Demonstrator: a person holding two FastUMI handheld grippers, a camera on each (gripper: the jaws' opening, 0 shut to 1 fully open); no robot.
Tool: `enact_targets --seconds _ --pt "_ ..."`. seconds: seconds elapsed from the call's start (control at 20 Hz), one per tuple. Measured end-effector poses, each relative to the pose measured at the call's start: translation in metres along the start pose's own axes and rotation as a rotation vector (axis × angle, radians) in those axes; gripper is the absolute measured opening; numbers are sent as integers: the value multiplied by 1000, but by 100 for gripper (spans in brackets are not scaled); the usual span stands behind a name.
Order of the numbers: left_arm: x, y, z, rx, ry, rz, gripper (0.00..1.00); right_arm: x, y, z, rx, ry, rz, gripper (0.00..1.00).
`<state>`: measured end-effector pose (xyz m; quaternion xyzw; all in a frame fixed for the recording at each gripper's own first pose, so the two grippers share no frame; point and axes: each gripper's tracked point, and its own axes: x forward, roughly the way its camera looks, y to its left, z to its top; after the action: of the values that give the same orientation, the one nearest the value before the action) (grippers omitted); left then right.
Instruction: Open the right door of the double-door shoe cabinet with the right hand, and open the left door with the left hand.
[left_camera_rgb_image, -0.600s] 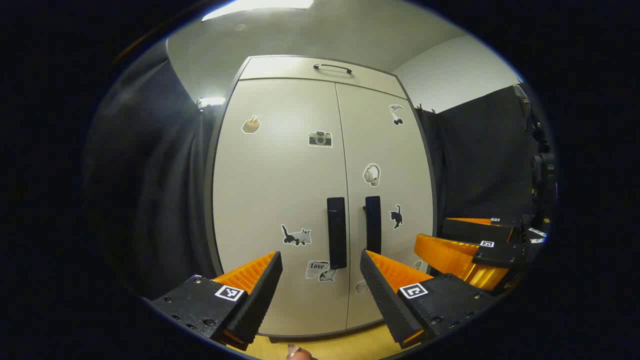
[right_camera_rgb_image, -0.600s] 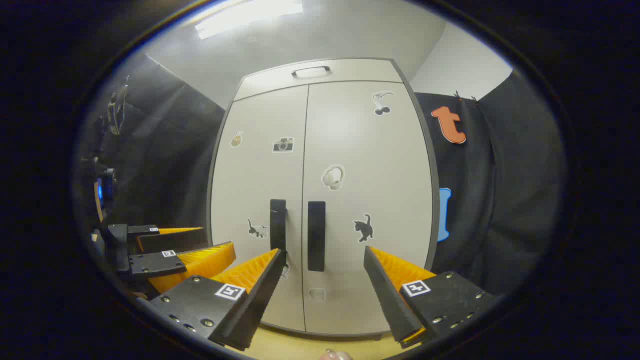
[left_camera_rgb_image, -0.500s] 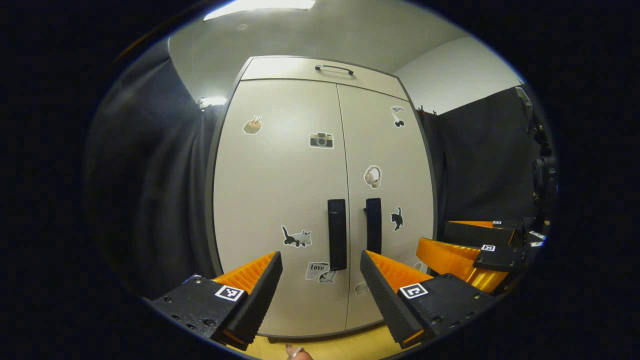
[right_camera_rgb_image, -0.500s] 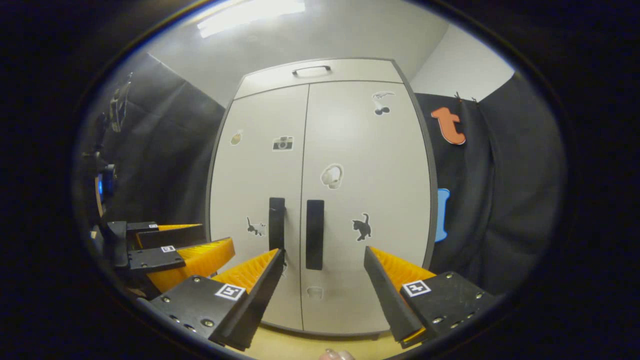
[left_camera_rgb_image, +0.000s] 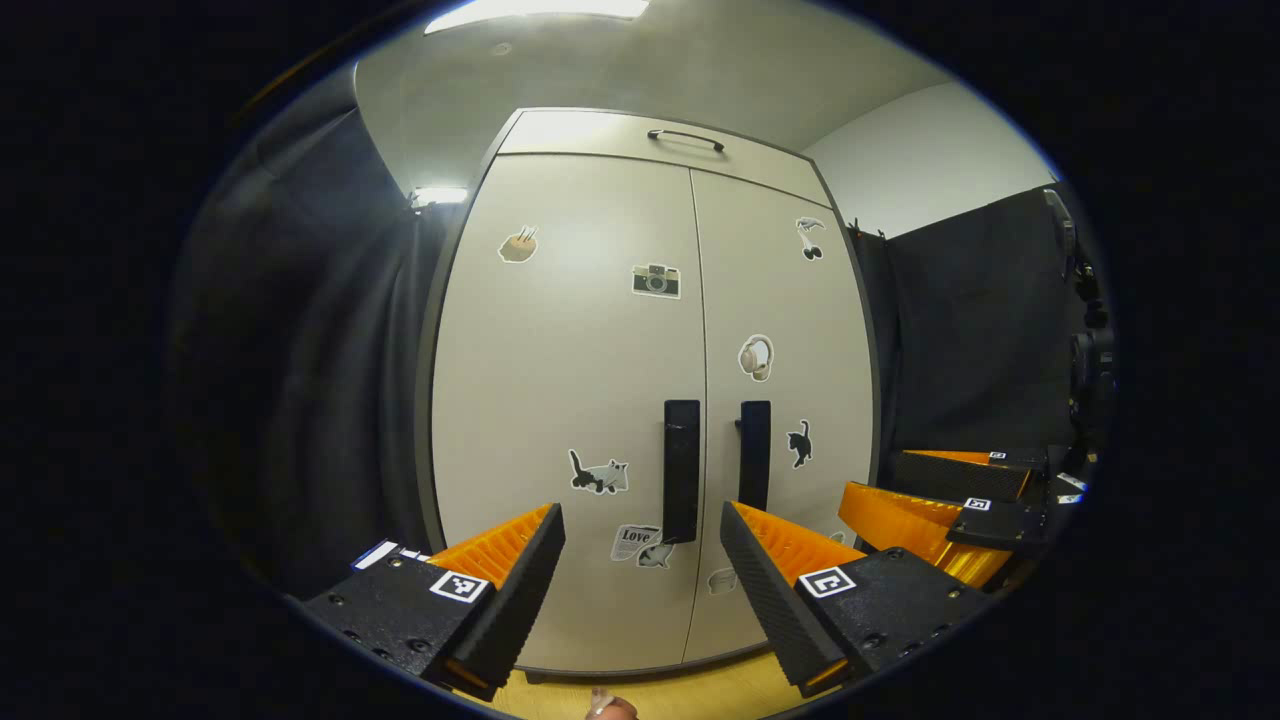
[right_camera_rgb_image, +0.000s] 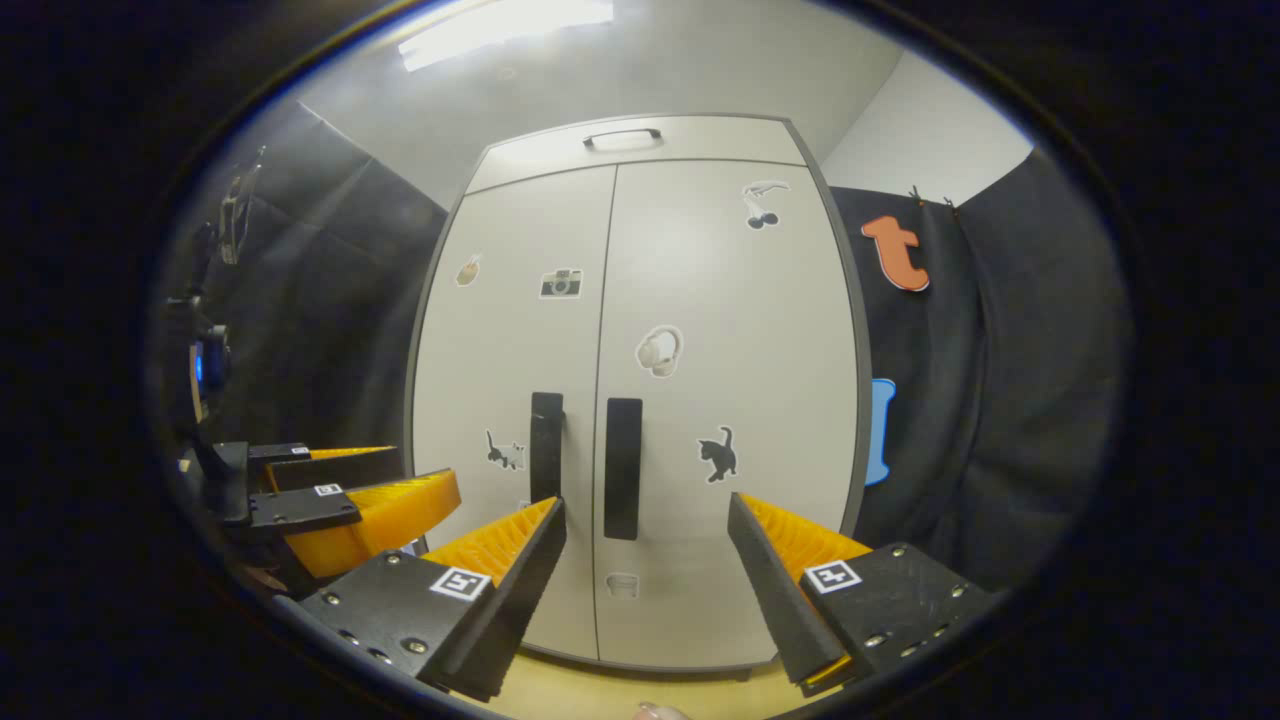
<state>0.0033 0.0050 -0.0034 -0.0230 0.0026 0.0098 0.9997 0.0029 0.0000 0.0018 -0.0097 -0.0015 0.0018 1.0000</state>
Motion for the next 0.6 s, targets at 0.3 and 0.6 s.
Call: enact_targets --seconds 0.3,0.6 --pt "5 1 -6 -26 19 -13 97 2 4 8 -25 -52 5 98" --pt "8 3 -7 -28 22 -17 96 13 1 3 -10 -41 -10 98"
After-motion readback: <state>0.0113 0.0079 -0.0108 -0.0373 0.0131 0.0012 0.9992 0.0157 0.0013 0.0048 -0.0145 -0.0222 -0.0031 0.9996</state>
